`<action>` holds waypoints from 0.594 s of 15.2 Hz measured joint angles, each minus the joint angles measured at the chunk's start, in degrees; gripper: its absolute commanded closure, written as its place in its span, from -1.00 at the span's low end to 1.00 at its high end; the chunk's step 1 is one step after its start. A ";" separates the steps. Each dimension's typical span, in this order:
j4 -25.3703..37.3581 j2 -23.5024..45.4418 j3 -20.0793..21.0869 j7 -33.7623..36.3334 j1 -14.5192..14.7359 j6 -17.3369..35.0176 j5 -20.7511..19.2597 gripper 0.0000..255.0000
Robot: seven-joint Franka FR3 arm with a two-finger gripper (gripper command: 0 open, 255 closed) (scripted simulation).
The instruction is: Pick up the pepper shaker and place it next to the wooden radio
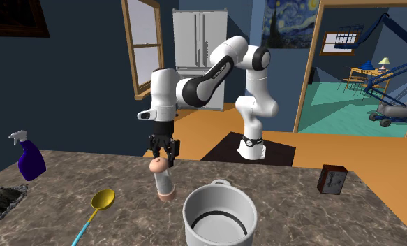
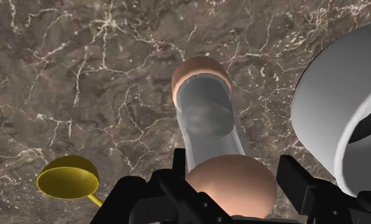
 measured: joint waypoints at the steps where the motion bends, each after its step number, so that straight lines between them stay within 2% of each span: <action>1: 0.25 -0.36 -0.06 0.18 0.02 -0.58 -0.19 1.00; 9: 4.23 -1.97 -0.38 1.77 0.14 -5.99 -1.46 1.00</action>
